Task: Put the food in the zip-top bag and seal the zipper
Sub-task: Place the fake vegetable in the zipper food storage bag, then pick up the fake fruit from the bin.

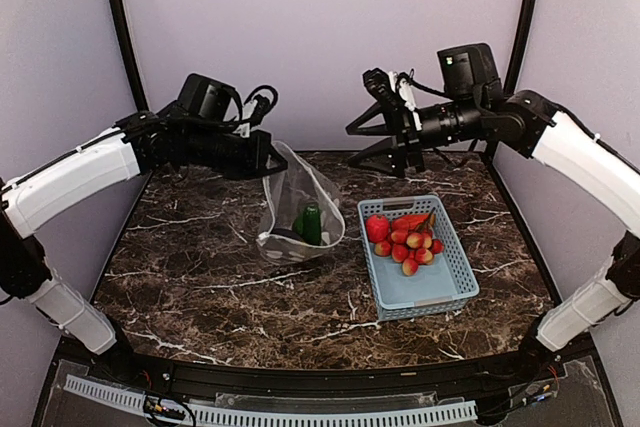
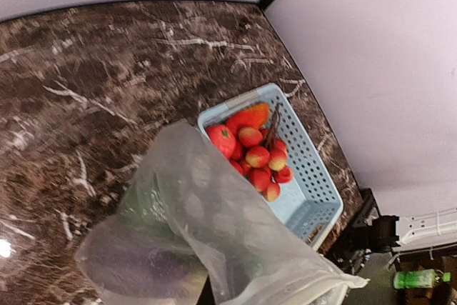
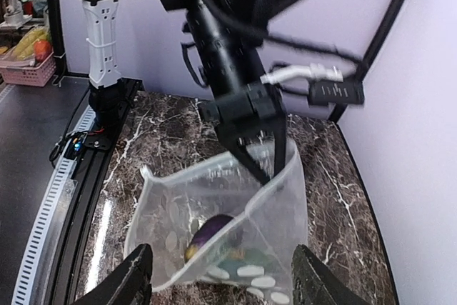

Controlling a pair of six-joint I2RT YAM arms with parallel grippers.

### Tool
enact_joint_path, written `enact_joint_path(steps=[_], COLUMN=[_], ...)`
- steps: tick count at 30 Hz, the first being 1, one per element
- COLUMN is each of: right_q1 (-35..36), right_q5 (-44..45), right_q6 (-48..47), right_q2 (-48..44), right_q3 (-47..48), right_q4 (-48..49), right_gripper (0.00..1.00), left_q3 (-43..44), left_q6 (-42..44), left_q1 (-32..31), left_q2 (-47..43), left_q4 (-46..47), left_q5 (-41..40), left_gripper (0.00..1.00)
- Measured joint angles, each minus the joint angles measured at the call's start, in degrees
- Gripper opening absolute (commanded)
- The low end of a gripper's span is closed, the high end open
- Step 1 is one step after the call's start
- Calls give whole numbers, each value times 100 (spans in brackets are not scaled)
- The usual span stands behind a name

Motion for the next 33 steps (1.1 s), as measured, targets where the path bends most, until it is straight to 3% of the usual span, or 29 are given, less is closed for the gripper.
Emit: enact_joint_path(steps=[6,10,14,26,33], right_q1=[-804,-1178,-1484,-2350,-2994], right_q5=[337,546,658,1196,1045], right_q6=[216,271,262,710,1213], right_q2=[-487,-424,-369,-179,245], right_q3=[-634,-1008,-1388,-2074,-2168], right_q4=[-297,-688,-994,-1250,-1388], right_gripper=[61,58,46,47,54], left_q3=[671,216,-374,-632,-708], left_q6=[688,697,660,654,656], left_q1=[37,26,-4,-15,-15], left_q2=[-570,-577,-308,-214,-216], left_q4=[-798,-754,-769,-522,-452], left_q5=[-603,-267,-85,118,133], left_gripper=[1,1,1,1,1])
